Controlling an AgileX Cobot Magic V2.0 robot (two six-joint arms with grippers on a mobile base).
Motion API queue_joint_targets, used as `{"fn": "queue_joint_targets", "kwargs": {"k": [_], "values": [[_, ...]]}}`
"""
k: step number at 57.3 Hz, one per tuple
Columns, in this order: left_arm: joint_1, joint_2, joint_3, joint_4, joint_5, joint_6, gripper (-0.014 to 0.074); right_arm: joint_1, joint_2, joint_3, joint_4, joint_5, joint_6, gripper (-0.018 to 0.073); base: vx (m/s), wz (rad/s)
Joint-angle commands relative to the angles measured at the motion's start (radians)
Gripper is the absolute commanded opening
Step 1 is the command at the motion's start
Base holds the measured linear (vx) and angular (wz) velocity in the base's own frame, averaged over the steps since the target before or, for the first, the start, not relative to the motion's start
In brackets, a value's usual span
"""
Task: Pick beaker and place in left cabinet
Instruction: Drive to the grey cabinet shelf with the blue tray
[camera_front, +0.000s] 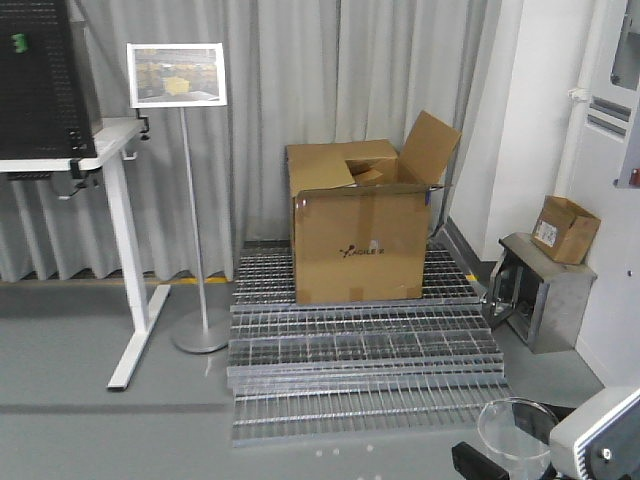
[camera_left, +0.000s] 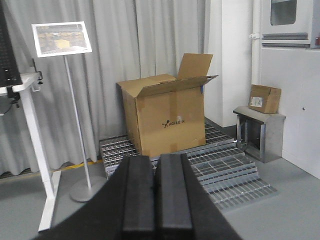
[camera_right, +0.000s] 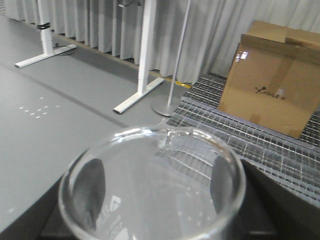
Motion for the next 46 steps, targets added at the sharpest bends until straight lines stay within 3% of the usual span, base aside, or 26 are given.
{"fn": "queue_joint_targets", "kwargs": {"k": [1, 23, 46], "values": [[-0.006, -0.019, 0.016, -0.008, -0.084, -0.003, 0.0001, -0.004, -0.016, -0.031, 0.013, -0.07, 0.003, -0.0006, 0.63, -0.14], [-0.006, -0.019, 0.016, -0.008, -0.084, -0.003, 0.0001, -0.004, -0.016, -0.031, 0.013, -0.07, 0.003, -0.0006, 0.62, -0.27], [-0.006, -0.019, 0.016, -0.008, -0.084, -0.003, 0.0001, -0.004, -0.016, -0.031, 0.013, -0.07, 0.003, -0.0006, 0.57, -0.64]]}}
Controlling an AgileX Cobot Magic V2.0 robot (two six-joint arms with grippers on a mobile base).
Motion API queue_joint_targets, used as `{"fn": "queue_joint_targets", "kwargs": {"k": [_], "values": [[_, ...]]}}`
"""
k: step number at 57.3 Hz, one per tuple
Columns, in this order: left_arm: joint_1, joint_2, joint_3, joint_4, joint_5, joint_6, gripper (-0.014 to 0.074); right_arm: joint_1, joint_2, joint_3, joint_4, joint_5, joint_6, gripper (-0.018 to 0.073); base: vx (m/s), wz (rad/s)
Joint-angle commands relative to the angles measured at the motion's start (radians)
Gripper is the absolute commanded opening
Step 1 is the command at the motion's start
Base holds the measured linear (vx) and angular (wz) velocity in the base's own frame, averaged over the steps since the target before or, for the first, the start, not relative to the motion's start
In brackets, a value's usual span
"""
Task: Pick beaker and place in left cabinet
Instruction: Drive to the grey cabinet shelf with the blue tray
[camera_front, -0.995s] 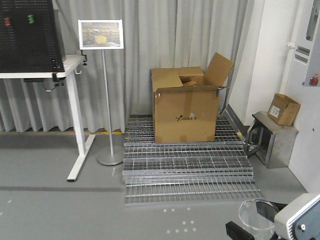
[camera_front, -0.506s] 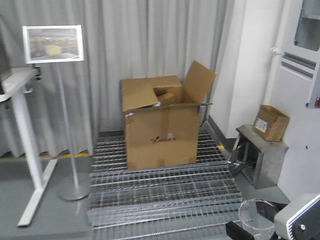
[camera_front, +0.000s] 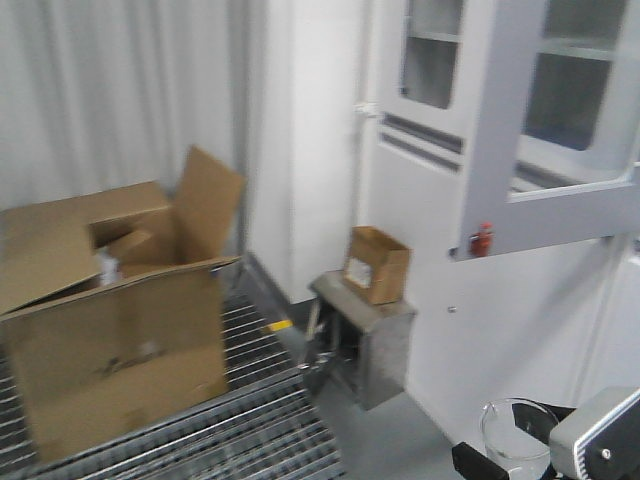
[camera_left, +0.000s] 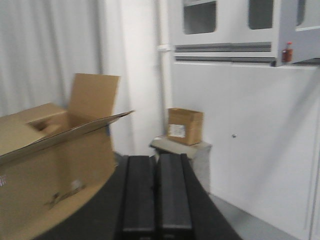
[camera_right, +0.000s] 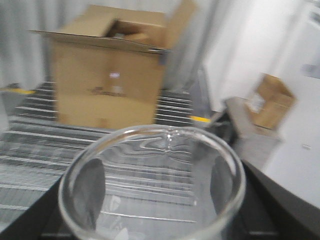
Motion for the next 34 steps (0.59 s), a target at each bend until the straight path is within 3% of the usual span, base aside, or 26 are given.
{"fn": "queue_joint_targets", "kwargs": {"k": [1, 34], "values": [[-0.006, -0.019, 0.016, -0.008, -0.084, -0.003, 0.0001, -0.004, -0.016, -0.031, 0.013, -0.07, 0.003, -0.0006, 0.52, -0.73], [-0.006, -0.019, 0.016, -0.008, -0.084, -0.003, 0.0001, -0.004, -0.016, -0.031, 0.013, -0.07, 0.003, -0.0006, 0.43, -0.71]]}}
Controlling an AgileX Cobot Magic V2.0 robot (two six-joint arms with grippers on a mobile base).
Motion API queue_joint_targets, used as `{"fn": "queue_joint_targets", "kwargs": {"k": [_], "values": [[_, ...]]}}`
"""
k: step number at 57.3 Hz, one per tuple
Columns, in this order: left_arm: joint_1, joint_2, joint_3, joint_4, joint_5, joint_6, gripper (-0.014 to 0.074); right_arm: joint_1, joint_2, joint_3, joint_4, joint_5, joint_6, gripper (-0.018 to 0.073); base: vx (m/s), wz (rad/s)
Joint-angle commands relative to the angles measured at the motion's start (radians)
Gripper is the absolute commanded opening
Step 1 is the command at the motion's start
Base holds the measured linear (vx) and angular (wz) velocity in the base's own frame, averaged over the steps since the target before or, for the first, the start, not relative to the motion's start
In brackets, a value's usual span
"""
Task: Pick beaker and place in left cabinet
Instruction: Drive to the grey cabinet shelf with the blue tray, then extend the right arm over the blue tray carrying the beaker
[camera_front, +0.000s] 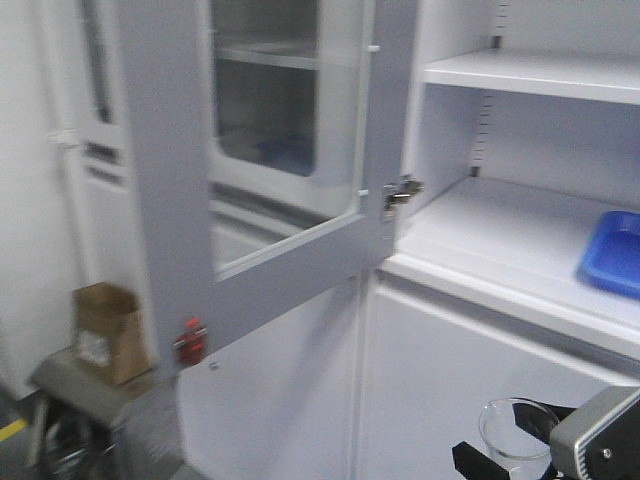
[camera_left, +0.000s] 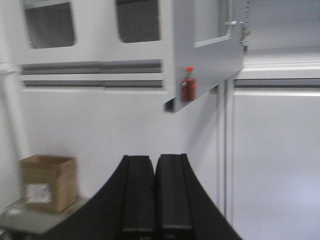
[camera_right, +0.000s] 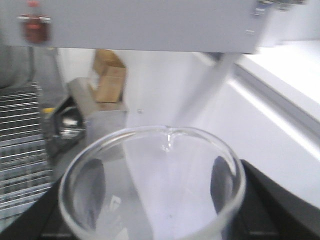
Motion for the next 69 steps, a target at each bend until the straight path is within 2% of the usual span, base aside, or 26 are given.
{"fn": "queue_joint_targets", "kwargs": {"k": [1, 34, 69], "values": [[-0.006, -0.019, 0.016, -0.008, -0.084, -0.003, 0.0001, -0.004, -0.016, -0.031, 0.013, -0.072, 0.003, -0.0006, 0.33, -0.7], [-0.006, -0.019, 0.016, -0.008, -0.084, -0.003, 0.0001, -0.004, -0.016, -0.031, 0.013, -0.072, 0.003, -0.0006, 0.25, -0.68], [-0.006, -0.019, 0.016, -0.008, -0.084, -0.003, 0.0001, -0.004, -0.016, -0.031, 0.013, -0.072, 0.003, -0.0006, 0.2, -0.4]]}}
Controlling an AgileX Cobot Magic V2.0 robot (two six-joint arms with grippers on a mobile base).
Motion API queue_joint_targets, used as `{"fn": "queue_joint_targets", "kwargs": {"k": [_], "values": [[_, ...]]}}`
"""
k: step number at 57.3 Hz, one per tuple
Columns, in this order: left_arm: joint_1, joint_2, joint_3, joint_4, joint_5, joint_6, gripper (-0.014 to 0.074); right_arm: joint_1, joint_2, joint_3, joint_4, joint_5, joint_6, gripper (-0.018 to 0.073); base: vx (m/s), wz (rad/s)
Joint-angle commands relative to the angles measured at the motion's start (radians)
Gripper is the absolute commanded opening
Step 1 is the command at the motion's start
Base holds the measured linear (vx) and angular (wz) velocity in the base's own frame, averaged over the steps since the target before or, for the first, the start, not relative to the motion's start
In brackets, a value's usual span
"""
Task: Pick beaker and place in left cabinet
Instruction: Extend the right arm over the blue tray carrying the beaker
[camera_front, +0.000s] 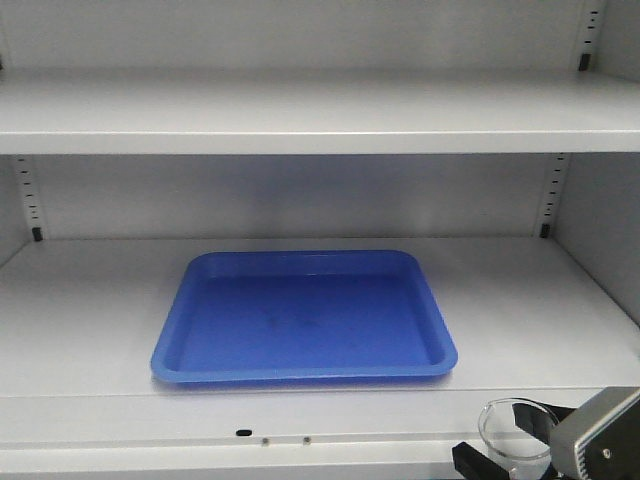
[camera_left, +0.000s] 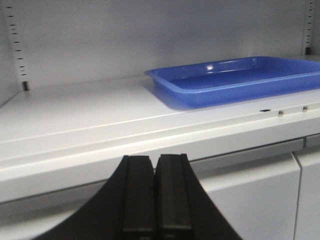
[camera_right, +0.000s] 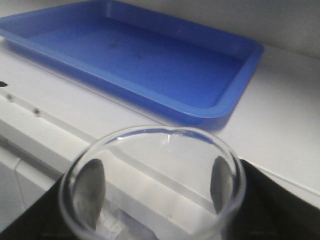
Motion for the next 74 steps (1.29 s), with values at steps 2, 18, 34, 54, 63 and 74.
{"fn": "queue_joint_targets", "kwargs": {"k": [2, 18, 34, 54, 63, 74], "values": [[-0.006, -0.019, 0.016, -0.008, -0.084, -0.003, 0.0001, -0.004, -0.016, -0.031, 0.013, -0.072, 0.003, -0.0006, 0.17, -0.33], [-0.006, -0.019, 0.016, -0.008, -0.084, -0.003, 0.0001, -0.004, -0.016, -0.031, 0.013, -0.072, 0.003, -0.0006, 0.12, -0.25], [-0.006, -0.019, 0.016, -0.008, -0.084, -0.003, 0.0001, -0.004, -0.016, -0.031, 0.013, -0.072, 0.003, -0.0006, 0.01, -0.01], [-0.006, -0.019, 0.016, -0.008, -0.084, -0.003, 0.0001, -0.004, -0.015, -0.031, 0.013, -0.139, -0.001, -0.0006, -0.02, 0.09], [-0.006, -0.019, 0.016, -0.008, -0.084, -0.003, 0.0001, -0.004, 0.074, -0.063, 0.048, -0.368, -0.053, -0.0006, -0.01, 0.02], [-0.006, -0.019, 0.016, -0.008, -0.084, -0.003, 0.0001, -0.003, 0.322, -0.216, 0.163, -0.567, -0.053, -0.0006, 0.0, 0.0]]}}
